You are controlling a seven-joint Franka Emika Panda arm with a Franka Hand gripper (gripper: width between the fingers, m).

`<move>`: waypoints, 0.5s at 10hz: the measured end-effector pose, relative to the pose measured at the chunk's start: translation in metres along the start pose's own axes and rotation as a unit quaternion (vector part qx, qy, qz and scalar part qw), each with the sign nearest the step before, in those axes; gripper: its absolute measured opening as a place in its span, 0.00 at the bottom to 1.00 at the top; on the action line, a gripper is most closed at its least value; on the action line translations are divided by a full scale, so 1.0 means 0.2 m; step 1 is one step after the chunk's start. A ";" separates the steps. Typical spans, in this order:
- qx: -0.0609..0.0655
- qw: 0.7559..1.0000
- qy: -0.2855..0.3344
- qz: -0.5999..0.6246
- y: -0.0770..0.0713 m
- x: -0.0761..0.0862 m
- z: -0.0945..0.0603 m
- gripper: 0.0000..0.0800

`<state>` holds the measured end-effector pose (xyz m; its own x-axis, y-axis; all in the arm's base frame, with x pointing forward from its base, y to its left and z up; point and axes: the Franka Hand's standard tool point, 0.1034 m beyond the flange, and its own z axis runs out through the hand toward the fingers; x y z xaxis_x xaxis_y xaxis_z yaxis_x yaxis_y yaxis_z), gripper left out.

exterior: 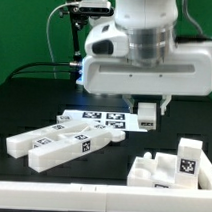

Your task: Assemble chair

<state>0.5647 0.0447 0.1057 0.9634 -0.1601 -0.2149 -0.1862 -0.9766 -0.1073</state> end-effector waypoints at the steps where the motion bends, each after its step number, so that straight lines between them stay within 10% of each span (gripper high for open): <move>1: 0.020 0.997 0.070 -0.020 0.02 0.13 -0.11 0.36; 5: -0.002 0.974 0.227 -0.019 0.06 0.18 -0.12 0.36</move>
Offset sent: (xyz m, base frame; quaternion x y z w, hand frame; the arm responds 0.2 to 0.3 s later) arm 0.0000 0.0000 0.0000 0.0000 0.1296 0.0000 0.9916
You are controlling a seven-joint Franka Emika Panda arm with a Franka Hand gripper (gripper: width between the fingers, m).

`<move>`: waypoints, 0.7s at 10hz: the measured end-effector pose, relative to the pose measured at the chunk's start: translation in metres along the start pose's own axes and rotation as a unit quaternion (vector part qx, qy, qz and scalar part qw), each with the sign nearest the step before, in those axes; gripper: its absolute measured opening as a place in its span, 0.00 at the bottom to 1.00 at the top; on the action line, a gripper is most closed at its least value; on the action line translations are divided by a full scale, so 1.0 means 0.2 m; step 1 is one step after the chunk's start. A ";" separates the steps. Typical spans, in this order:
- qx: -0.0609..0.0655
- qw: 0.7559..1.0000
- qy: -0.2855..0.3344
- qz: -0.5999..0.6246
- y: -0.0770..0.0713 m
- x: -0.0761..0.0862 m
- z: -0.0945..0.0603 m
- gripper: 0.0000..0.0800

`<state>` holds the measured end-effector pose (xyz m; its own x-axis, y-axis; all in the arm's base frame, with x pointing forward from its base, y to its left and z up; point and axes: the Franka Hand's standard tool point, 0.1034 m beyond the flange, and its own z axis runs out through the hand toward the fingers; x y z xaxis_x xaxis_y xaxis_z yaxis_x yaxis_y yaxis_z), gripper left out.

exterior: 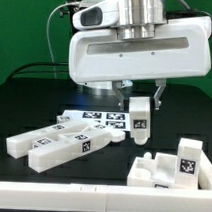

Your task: Assemble chair

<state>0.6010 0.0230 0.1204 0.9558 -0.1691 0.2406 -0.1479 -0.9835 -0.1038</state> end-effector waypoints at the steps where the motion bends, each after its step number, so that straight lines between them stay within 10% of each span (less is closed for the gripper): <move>1: -0.005 1.000 0.022 -0.002 0.01 0.00 0.01 0.36; 5: -0.032 0.984 0.177 -0.017 0.05 0.18 0.04 0.36; 7: -0.034 0.977 0.207 -0.020 0.00 0.11 0.14 0.36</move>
Offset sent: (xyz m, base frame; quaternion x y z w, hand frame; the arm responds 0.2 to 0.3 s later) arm 0.0461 0.0093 -0.0009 0.0736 0.1981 0.0159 0.9773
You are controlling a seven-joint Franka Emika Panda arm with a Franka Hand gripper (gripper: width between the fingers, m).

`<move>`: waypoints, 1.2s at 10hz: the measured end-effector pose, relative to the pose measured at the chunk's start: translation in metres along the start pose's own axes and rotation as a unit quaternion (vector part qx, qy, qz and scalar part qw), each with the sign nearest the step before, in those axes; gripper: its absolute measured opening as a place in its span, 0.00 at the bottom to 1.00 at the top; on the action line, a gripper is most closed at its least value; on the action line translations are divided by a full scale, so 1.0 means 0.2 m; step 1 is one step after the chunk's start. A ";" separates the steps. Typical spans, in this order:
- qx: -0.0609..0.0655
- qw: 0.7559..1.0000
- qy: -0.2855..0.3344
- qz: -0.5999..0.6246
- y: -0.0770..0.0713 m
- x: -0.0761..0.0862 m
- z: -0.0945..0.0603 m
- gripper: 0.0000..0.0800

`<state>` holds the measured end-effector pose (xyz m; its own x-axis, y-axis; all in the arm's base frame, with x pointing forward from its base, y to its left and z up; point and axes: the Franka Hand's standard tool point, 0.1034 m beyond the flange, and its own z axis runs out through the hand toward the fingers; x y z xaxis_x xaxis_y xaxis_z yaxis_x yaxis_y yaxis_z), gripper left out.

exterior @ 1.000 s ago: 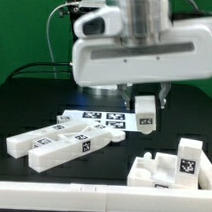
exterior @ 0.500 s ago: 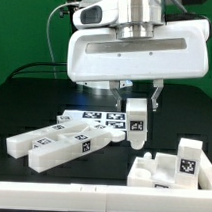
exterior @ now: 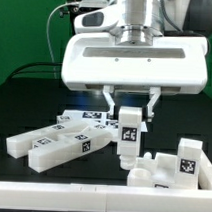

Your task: Assemble chair

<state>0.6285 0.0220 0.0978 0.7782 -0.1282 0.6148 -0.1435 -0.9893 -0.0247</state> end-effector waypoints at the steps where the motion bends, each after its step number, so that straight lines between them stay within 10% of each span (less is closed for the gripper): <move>1: 0.006 1.000 -0.014 0.005 -0.04 0.01 -0.02 0.36; 12: 0.009 0.999 -0.040 -0.001 -0.05 -0.07 -0.01 0.36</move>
Offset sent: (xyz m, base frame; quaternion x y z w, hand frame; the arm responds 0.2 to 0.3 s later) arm -0.0132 0.0065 -0.0034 0.0055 -0.0337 -0.0058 0.9994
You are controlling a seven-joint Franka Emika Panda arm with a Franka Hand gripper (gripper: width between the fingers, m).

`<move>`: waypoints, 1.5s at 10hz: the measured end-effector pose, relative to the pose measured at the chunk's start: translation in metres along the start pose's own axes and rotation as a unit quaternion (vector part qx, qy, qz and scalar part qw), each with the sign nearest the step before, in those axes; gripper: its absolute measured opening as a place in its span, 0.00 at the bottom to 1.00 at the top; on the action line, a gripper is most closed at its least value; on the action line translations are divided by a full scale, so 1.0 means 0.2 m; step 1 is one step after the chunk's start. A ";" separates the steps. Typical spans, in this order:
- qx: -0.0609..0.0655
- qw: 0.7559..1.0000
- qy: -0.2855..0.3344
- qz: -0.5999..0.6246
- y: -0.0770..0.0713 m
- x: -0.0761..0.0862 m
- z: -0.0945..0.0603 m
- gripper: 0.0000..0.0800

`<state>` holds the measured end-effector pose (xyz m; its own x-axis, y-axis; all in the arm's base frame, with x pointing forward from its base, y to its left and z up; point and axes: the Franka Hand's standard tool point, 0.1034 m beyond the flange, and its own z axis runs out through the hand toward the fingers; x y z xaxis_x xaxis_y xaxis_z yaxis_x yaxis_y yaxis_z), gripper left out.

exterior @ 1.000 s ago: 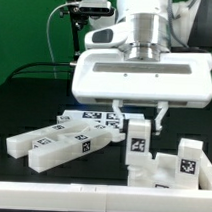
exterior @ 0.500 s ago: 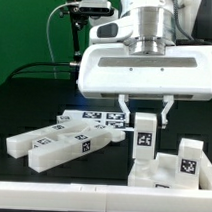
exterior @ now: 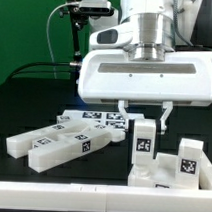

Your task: Assemble chair

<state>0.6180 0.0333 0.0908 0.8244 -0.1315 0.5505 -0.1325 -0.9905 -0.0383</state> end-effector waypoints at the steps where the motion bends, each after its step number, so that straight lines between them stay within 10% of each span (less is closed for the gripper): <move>1: -0.001 1.000 -0.003 0.001 0.01 -0.01 0.01 0.36; 6: 0.001 1.000 0.001 -0.003 -0.03 0.00 0.05 0.36; 10: 0.005 1.000 -0.026 0.000 -0.03 -0.01 0.05 0.77; 15: 0.033 0.982 -0.177 0.047 -0.04 0.09 0.06 0.81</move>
Offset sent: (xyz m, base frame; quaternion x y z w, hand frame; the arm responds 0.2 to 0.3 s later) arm 0.0087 0.0054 -0.0145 -0.0046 -0.0222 0.0079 0.9997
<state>0.6408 0.0385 0.0901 0.9516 -0.2180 0.2169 -0.1917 -0.9720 -0.1359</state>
